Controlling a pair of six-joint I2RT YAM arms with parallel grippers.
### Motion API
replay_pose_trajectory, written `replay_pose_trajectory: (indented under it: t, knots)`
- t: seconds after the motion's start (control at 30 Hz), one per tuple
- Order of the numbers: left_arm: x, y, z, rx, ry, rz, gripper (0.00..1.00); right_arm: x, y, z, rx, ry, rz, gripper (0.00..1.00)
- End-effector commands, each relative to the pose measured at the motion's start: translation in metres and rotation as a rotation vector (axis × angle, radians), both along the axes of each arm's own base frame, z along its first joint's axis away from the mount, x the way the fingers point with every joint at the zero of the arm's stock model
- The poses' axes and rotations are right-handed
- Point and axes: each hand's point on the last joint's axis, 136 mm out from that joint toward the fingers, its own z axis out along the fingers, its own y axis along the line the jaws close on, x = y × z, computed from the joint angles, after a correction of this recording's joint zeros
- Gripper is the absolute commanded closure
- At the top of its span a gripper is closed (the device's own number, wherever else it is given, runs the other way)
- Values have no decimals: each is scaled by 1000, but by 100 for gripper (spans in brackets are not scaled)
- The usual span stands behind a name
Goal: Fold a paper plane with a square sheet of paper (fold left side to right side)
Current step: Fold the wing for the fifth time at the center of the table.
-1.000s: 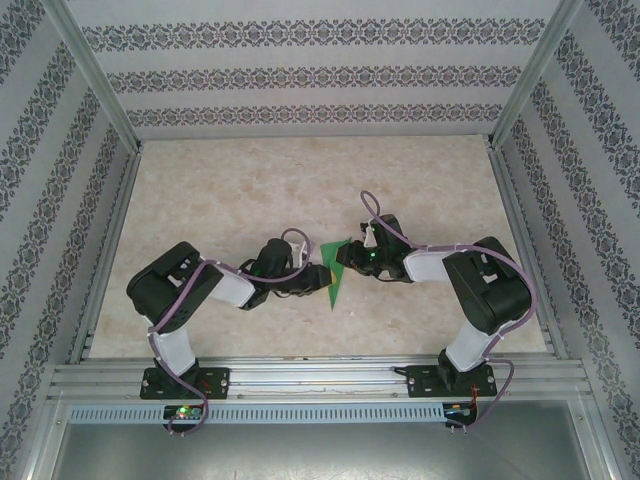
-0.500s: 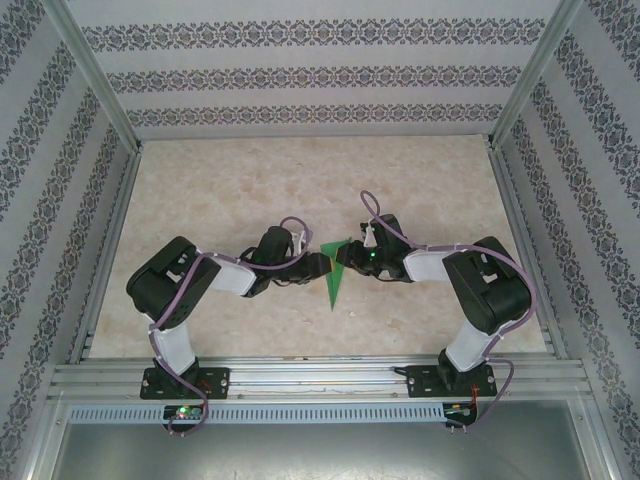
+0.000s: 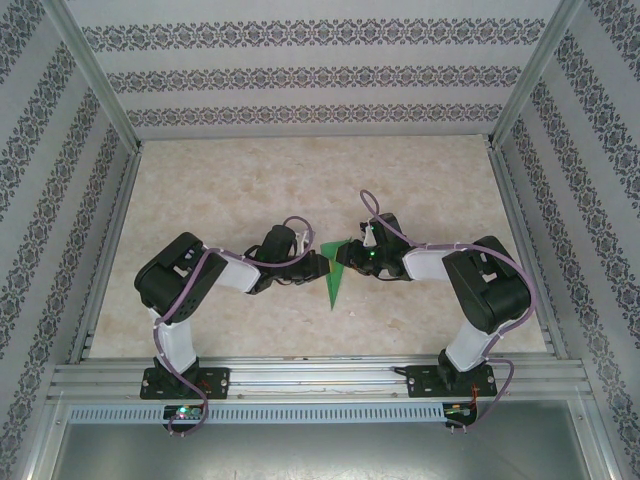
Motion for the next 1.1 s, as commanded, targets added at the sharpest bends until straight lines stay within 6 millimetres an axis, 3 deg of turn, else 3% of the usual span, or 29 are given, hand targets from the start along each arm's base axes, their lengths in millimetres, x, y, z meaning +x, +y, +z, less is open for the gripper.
replay_pose_trajectory:
  t: [0.0,0.77,1.07]
  knots:
    - [7,7,-7,27,-6,18,88,-12,-1,-33,-74,56,24,62]
    - [4,23,-36,123,39,46,95,-10,4,-29,-66,51,39,61]
    - [1,27,-48,158,70,47,96,-2,6,-7,-20,-1,24,61]
